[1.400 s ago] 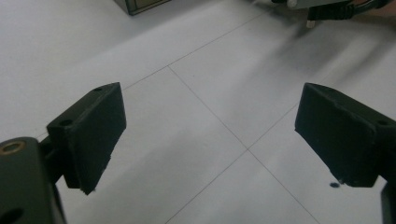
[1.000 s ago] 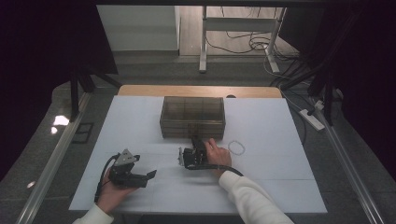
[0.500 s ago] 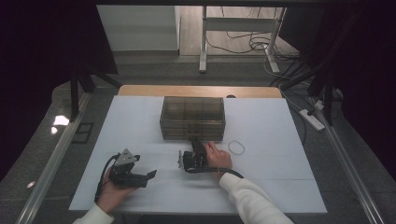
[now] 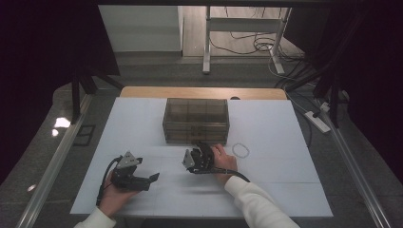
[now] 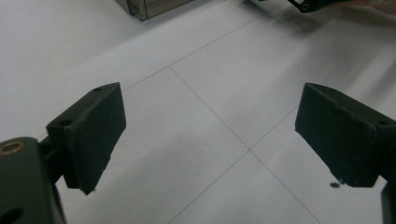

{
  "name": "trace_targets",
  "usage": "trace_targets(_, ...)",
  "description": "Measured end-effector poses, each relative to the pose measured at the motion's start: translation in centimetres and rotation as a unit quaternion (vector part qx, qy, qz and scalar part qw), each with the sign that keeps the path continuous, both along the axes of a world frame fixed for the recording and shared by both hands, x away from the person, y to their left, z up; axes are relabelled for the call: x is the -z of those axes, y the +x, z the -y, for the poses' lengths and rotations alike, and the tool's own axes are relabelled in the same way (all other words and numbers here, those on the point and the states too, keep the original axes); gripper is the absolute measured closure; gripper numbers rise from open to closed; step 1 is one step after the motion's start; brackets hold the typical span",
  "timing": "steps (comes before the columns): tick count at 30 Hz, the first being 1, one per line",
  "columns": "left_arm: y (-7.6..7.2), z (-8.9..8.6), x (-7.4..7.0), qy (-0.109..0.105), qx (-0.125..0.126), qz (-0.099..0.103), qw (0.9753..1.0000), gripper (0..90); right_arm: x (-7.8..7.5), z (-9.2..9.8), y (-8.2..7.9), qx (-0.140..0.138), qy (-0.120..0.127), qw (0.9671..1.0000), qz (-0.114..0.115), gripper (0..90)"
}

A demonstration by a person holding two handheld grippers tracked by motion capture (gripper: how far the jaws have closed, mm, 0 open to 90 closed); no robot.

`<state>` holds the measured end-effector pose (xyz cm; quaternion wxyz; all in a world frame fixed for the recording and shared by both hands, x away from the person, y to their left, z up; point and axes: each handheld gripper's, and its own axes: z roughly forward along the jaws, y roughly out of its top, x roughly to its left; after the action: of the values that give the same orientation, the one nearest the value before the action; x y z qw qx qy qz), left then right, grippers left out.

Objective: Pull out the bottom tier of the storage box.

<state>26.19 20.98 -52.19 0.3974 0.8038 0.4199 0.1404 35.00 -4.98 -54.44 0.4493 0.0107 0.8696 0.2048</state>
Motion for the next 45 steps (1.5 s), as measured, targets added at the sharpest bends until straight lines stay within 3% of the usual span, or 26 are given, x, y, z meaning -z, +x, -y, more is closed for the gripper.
trace_targets(3,0.0,0.0,0.0,-0.001,-0.001,0.000,1.0000,9.5,-0.8,0.6,0.0,-0.007,0.046,0.9971,-0.060,53.5)
trace_targets(4,0.0,0.0,0.0,0.000,-0.001,0.001,1.0000,9.5,-1.1,0.9,0.0,-0.009,0.071,0.9936,-0.088,50.4)
trace_targets(6,0.0,0.0,0.0,0.001,-0.002,0.002,1.0000,9.5,-1.7,1.5,0.1,-0.012,0.098,0.9875,-0.123,47.6)
trace_targets(7,0.0,0.0,0.0,0.002,-0.001,0.002,1.0000,9.5,-2.0,1.9,0.1,-0.014,0.111,0.9834,-0.142,46.0)
trace_targets(10,0.0,0.0,0.0,0.002,-0.001,0.002,1.0000,9.4,-2.7,3.2,0.4,-0.016,0.159,0.9669,-0.199,40.4)
trace_targets(12,0.0,0.0,0.0,0.001,-0.001,0.003,1.0000,9.4,-3.1,4.3,0.5,-0.013,0.189,0.9530,-0.236,37.4)
trace_targets(16,0.0,0.0,0.0,0.000,0.001,0.003,1.0000,9.3,-3.4,6.1,0.5,-0.007,0.231,0.9320,-0.279,34.6)
trace_targets(18,0.0,0.0,0.0,-0.002,0.002,0.003,1.0000,9.3,-3.6,6.9,0.4,-0.007,0.247,0.9248,-0.289,33.9)
trace_targets(26,0.1,0.1,0.0,-0.004,0.004,0.003,1.0000,9.3,-4.3,9.2,0.1,-0.005,0.291,0.9042,-0.312,31.6)
trace_targets(32,0.2,0.2,-0.1,-0.008,0.005,0.003,1.0000,9.3,-4.9,10.7,-0.6,-0.003,0.313,0.8979,-0.310,30.6)
trace_targets(34,0.2,0.3,-0.1,-0.008,0.007,0.003,0.9999,9.3,-5.0,11.2,-0.9,-0.004,0.312,0.8996,-0.305,30.4)
trace_targets(45,0.6,0.4,-0.3,-0.018,0.007,0.002,0.9998,9.5,-5.2,12.8,-1.2,0.004,0.317,0.9011,-0.296,29.2)
